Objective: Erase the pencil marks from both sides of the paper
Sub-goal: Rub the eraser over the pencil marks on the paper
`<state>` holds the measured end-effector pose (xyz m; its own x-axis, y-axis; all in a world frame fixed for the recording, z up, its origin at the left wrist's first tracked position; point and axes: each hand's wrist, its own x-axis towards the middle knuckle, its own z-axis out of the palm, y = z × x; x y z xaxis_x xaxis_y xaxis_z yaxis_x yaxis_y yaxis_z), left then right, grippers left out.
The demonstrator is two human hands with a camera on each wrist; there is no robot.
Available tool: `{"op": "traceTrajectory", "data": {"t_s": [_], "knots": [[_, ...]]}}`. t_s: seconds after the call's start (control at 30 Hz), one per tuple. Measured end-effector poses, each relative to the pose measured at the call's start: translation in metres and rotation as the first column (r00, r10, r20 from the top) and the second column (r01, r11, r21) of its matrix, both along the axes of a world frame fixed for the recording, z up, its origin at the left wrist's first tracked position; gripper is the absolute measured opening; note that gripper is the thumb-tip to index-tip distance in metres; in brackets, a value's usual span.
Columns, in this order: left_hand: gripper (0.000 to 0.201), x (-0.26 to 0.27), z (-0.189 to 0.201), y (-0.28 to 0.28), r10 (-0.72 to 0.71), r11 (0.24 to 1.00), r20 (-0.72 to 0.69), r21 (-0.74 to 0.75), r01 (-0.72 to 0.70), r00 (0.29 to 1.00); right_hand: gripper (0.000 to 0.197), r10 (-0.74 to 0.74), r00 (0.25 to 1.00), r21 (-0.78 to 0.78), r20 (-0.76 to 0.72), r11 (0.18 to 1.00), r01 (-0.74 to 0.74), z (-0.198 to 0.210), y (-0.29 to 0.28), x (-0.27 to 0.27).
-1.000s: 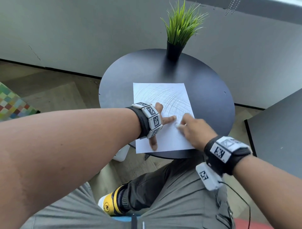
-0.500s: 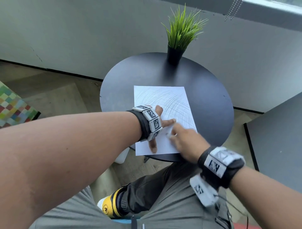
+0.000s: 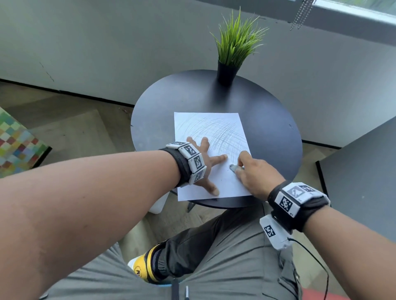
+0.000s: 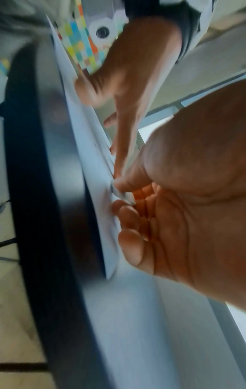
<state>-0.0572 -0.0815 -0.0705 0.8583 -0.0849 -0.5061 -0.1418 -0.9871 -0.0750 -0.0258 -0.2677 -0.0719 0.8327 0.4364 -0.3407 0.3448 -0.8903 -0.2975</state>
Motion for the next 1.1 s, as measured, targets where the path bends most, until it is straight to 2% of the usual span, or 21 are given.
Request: {"op": "traceTrajectory", "data": {"t_s": [0.07,0.13,0.17,0.23,0.33,0.37,0.4,0.5,0.57,0.67,0.7,0.8,0.83,0.87,0.93,1.0,1.03,1.1], "knots": [[0.114,-0.005,-0.001,-0.004,0.032,0.999,0.02,-0.028,-0.032,0.999,0.016,0.123,0.992,-0.008,-0.032,0.992,-0.123,-0.001,0.004,-0.016],[0.116,-0.007,-0.001,-0.003,0.032,0.999,0.029,-0.014,-0.031,0.999,0.014,0.294,0.951,0.017,-0.095,0.956,-0.294,0.001,0.009,-0.042],[0.117,-0.008,0.001,-0.002,0.024,1.0,0.029,-0.002,-0.024,0.999,0.013,0.329,0.936,0.039,-0.121,0.944,-0.327,0.001,0.008,-0.048],[0.118,-0.008,0.002,0.0,-0.009,1.0,0.037,0.027,0.008,0.999,0.011,0.25,0.963,0.021,-0.102,0.968,-0.249,0.0,0.005,-0.037],[0.121,-0.005,0.002,0.0,-0.044,0.997,0.047,0.062,0.041,0.998,0.014,-0.05,0.997,0.066,-0.051,0.996,0.053,0.0,-0.003,-0.006],[0.123,-0.004,0.002,0.0,-0.038,0.997,0.038,0.061,0.035,0.999,0.013,-0.051,0.997,0.075,-0.05,0.996,0.055,-0.002,-0.003,-0.007],[0.124,-0.003,0.001,0.0,-0.03,0.998,0.028,0.057,0.029,0.999,0.012,0.008,0.998,0.063,-0.062,0.998,-0.004,-0.002,0.0,-0.014],[0.128,0.0,0.003,0.002,-0.024,0.998,-0.013,0.054,0.025,1.0,0.01,0.25,0.957,0.079,-0.149,0.967,-0.241,-0.004,0.007,-0.053],[0.129,0.001,0.004,0.002,-0.015,0.999,-0.041,0.05,0.017,0.999,0.01,0.215,0.971,0.05,-0.104,0.976,-0.211,-0.004,0.004,-0.038],[0.13,0.002,0.003,0.0,-0.002,0.999,-0.061,0.039,0.005,0.998,0.012,-0.029,1.0,0.086,0.002,0.996,0.029,-0.004,-0.006,-0.001],[0.131,0.003,0.002,0.001,0.003,0.999,-0.068,0.038,0.0,0.998,0.012,-0.01,1.0,0.087,0.0,0.996,0.01,-0.005,-0.006,-0.003],[0.135,0.004,0.002,0.001,-0.009,0.998,-0.088,0.054,0.013,0.996,0.012,0.274,0.957,0.071,-0.092,0.961,-0.268,-0.006,0.008,-0.047],[0.135,0.005,0.002,0.0,-0.014,0.998,-0.092,0.063,0.02,0.996,0.014,0.316,0.941,0.088,-0.12,0.948,-0.307,-0.006,0.007,-0.052],[0.135,0.005,0.002,0.0,-0.016,0.998,-0.095,0.066,0.022,0.995,0.014,0.302,0.946,0.085,-0.121,0.952,-0.293,-0.006,0.006,-0.046],[0.134,0.006,0.003,-0.001,-0.02,0.998,-0.1,0.061,0.026,0.995,0.011,0.132,0.99,0.075,-0.046,0.989,-0.129,-0.004,-0.001,-0.017],[0.133,0.006,0.002,-0.001,-0.017,0.998,-0.104,0.061,0.024,0.994,0.013,0.012,1.0,0.102,0.0,0.995,-0.011,-0.004,-0.005,-0.004],[0.134,0.006,0.001,-0.001,-0.015,0.998,-0.107,0.063,0.022,0.994,0.012,0.038,0.999,0.09,-0.01,0.995,-0.037,-0.003,-0.002,-0.011],[0.135,0.006,0.001,-0.002,-0.008,0.998,-0.106,0.059,0.014,0.994,0.011,0.224,0.972,0.092,-0.072,0.972,-0.217,-0.003,0.012,-0.045]]}}
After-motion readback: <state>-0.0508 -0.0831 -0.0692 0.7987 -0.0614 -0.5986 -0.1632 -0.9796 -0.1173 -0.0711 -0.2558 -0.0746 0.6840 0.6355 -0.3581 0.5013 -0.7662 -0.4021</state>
